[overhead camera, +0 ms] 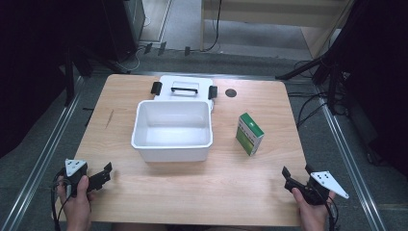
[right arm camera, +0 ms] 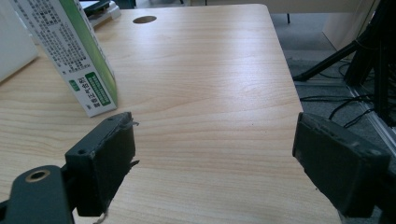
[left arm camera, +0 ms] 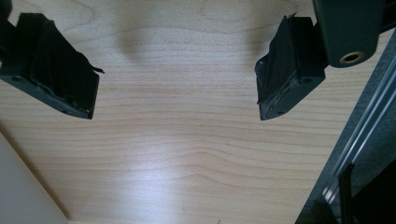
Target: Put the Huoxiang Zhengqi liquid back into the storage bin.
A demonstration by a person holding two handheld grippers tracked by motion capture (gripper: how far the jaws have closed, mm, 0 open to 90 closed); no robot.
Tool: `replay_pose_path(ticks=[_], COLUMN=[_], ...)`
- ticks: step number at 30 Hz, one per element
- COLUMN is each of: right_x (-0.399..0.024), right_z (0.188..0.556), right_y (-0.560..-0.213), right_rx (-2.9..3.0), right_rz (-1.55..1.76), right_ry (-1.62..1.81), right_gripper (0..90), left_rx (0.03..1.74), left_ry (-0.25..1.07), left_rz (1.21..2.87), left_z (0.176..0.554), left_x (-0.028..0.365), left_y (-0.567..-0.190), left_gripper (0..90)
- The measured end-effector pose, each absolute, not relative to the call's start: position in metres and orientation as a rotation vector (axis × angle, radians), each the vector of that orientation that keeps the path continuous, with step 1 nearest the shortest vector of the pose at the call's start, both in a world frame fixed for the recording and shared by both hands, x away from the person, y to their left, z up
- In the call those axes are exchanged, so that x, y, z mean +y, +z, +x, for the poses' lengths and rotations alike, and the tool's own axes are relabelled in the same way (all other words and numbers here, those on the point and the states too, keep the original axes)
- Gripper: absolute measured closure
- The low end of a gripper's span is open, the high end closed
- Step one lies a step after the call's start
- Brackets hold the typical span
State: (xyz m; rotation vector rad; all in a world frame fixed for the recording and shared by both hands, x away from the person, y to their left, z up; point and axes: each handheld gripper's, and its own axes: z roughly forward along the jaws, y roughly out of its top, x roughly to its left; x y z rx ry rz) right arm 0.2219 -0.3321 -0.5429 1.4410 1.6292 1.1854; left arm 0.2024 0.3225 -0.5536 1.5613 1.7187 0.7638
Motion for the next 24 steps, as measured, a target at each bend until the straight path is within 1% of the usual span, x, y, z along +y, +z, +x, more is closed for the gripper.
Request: replay_pose_path(ticks=[14, 24], right_x=[-0.334, -0.319], right_z=[0.223, 0.229], right_y=[-0.537, -0.512], right_rx=[1.702, 1.872], right_rz=[1.460, 1.382], right_ry=[1.135, 1.078], right_gripper=[16.0, 16.3], left_rx=[1.713, 1.709], left_ry=[0.758, 0.763], left_rz=[1.562, 1.557], left_z=[0.202, 0.202], left_x=[0.323, 0.322], left_y=[-0.554, -0.553], left_gripper=[14.3, 14.3])
